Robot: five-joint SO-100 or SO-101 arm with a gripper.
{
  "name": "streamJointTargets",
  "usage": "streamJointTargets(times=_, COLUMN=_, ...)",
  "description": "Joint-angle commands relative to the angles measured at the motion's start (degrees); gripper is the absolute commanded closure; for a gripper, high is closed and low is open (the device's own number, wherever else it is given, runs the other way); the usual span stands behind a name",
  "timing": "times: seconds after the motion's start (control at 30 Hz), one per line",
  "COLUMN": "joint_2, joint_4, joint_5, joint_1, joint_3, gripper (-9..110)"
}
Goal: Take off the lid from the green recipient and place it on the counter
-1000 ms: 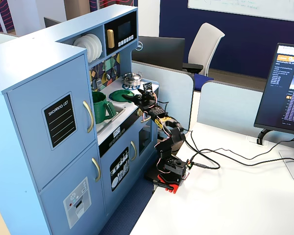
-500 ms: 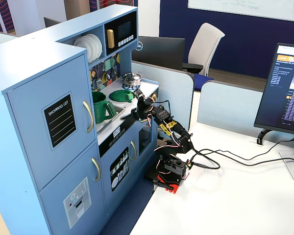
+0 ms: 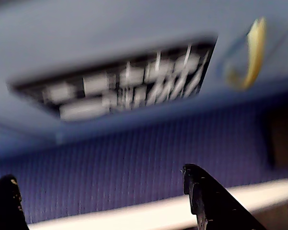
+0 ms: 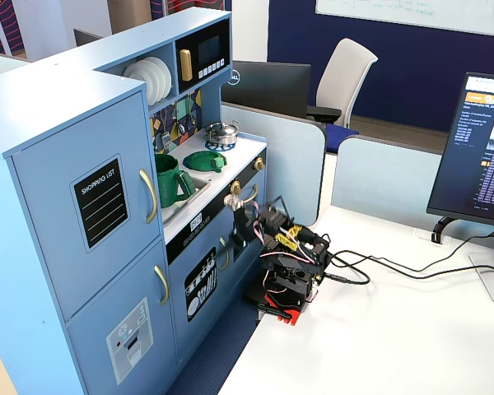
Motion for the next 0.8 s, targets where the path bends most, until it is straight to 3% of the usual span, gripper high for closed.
streamJointTargets(times=0.0, joint_2=5.2, joint_4=-1.1, joint_5=3.0, joint_1=-2.5, joint_3=7.6, gripper=62)
streamJointTargets(times=0.2, joint_2=7.0, joint_4=7.6, joint_5=6.5, joint_1=-3.7, joint_3=10.1, gripper=61)
streamJointTargets(times=0.47, joint_2=7.6, joint_4=22.9, joint_5=-4.0, joint_1=-2.8, joint_3=10.1, gripper=61)
streamJointTargets(times=0.77, joint_2=7.7, joint_4=26.6, joint_5=-3.0, joint_1=-2.9, joint_3=10.1, gripper=65)
